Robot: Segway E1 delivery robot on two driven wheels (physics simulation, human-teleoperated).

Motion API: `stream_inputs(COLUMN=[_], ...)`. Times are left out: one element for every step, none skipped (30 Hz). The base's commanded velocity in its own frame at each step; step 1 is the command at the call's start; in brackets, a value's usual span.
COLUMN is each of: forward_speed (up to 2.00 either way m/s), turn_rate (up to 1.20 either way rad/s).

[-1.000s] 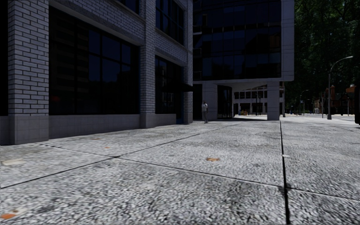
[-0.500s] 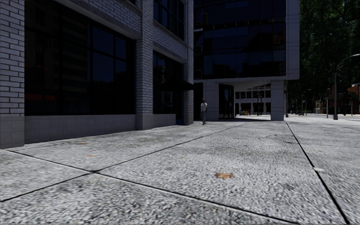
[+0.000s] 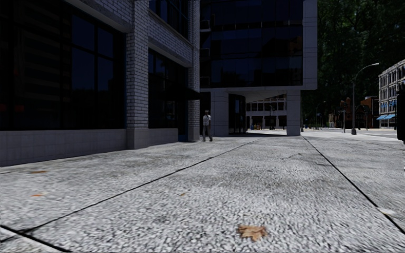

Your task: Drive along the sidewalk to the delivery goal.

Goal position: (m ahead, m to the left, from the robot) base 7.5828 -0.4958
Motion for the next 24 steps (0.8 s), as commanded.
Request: stream_inputs(forward_speed=[1.55,1.55,1.55,1.55,1.55,1.55,1.55,1.55,1.55,1.55,1.55,1.55,1.55,1.55,1.55,1.55,1.55,1.55,1.55,1.55,1.55,1.55,1.55,1.55], turn_rate=[-0.36,-0.36,-0.36,-0.36,-0.36,-0.36,-0.36,-0.16,-0.02,0.0,0.0,0.0,0.0,0.0,0.0,0.0,0.0,0.0,0.0,0.0,0.0,0.0,0.0,0.0])
